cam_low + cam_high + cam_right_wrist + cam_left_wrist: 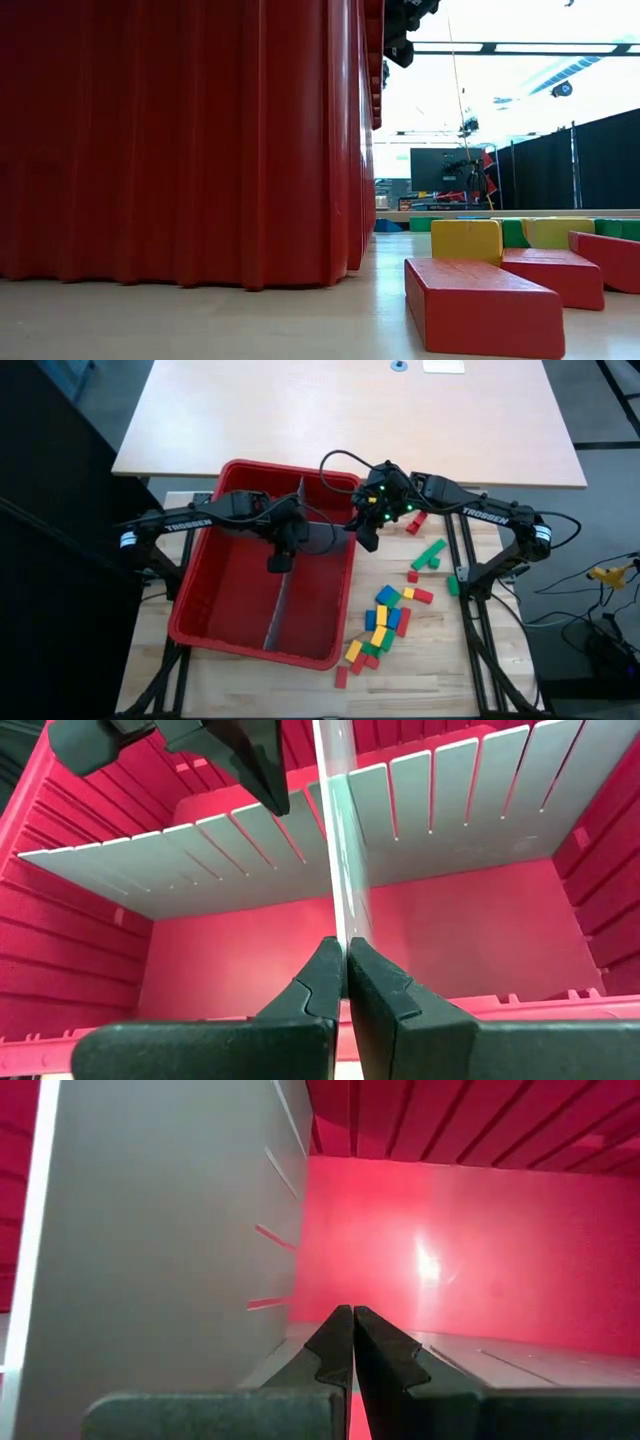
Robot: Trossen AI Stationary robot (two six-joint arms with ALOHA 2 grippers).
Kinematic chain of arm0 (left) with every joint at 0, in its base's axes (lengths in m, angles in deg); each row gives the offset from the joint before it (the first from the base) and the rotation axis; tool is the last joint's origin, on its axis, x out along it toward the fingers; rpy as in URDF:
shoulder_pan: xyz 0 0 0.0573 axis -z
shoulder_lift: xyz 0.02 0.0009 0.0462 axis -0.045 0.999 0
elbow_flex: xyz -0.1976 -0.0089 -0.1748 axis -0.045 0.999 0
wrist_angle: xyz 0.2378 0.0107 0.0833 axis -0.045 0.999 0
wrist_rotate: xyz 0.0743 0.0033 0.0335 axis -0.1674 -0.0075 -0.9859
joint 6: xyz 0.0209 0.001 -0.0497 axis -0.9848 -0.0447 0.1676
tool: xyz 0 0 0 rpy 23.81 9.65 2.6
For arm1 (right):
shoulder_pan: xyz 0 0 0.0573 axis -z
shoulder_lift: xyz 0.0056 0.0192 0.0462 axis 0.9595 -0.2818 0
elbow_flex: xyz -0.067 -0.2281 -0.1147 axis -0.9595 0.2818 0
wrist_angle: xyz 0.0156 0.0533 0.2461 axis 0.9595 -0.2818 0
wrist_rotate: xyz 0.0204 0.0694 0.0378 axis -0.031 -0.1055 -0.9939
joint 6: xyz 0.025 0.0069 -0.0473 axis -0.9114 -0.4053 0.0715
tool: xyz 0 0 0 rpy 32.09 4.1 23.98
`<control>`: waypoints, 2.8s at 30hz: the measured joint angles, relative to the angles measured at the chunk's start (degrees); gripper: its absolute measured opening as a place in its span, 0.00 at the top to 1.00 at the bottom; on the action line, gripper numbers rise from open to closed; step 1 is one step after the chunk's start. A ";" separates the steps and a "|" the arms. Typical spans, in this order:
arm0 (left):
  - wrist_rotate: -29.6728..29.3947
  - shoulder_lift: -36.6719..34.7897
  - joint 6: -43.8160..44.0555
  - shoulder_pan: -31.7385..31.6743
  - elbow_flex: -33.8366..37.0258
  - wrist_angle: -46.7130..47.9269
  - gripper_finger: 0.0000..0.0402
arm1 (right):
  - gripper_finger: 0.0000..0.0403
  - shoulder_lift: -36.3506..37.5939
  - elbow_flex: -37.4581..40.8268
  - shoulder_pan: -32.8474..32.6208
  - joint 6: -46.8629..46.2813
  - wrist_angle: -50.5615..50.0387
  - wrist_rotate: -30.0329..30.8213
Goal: Sort blocks
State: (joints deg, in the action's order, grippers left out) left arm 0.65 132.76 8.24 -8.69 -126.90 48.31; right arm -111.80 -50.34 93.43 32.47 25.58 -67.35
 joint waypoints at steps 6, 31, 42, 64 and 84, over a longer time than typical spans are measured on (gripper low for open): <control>0.87 -0.09 0.71 0.02 -0.68 0.54 1.00 | 1.00 0.00 -0.01 0.56 0.24 0.01 -0.15; 4.20 2.44 -1.14 0.24 -1.36 0.59 1.00 | 1.00 0.00 -0.01 0.60 -0.02 -0.07 0.04; -0.24 0.30 -15.82 1.74 -4.57 6.10 1.00 | 1.00 0.00 -0.09 0.69 -0.02 0.30 0.37; -1.60 9.48 -24.46 6.88 -4.52 12.40 1.00 | 1.00 0.00 -0.09 0.67 -0.28 0.04 0.02; -5.51 9.06 -18.01 5.23 -3.42 15.64 1.00 | 1.00 0.00 -0.09 0.63 0.07 -0.47 -0.01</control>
State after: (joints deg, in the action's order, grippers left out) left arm -4.86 141.82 -9.77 -3.46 -130.32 63.95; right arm -111.80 -50.44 94.06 32.54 25.10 -67.36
